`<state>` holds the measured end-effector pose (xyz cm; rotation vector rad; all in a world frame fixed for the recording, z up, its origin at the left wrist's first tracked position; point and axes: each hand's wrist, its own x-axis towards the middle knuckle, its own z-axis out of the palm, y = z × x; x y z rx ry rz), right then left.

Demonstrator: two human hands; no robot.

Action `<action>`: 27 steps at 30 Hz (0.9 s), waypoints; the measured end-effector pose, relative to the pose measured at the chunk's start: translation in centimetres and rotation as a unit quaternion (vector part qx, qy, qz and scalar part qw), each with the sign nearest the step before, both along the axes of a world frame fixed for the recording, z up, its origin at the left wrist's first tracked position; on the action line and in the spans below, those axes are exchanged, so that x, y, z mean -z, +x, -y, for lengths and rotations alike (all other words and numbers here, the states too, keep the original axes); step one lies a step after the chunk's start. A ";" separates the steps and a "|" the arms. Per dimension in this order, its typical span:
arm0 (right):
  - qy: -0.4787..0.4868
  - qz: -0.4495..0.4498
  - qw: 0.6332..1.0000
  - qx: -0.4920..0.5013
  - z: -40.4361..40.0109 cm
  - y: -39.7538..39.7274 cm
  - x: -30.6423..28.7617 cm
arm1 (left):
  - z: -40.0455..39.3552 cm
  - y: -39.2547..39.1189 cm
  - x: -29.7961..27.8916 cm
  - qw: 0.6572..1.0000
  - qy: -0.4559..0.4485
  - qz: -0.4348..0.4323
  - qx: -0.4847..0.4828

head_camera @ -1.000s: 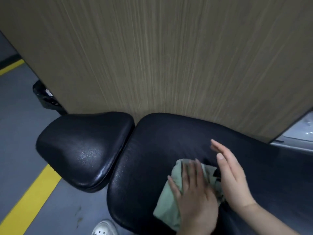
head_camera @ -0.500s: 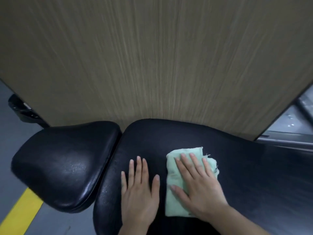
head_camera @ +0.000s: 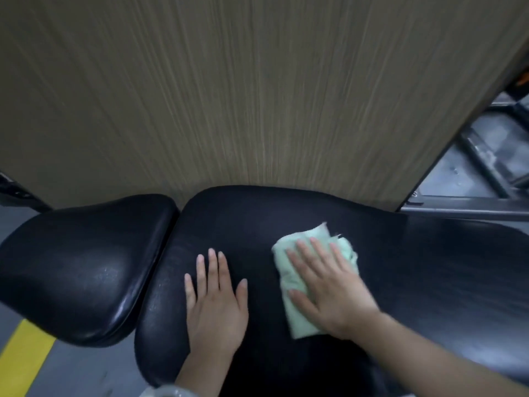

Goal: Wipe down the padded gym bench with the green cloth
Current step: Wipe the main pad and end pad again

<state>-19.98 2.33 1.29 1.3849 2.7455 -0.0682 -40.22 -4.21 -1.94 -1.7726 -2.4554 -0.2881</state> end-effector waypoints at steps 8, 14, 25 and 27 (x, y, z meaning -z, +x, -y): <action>-0.014 0.070 0.969 0.237 -3.2 4.1 -0.1 | -0.5 6.0 -0.1 0.999 -0.005 0.031 -0.009; -0.014 0.010 0.995 0.093 -1.9 1.4 -0.2 | -0.4 5.6 0.2 1.000 -0.011 0.019 0.008; 0.052 0.013 0.975 0.215 -0.2 6.2 1.0 | -0.7 5.7 0.1 1.000 -0.015 0.024 0.008; 0.059 -0.012 0.976 0.208 0.0 3.6 1.3 | -0.7 5.6 0.3 1.000 -0.017 0.019 0.010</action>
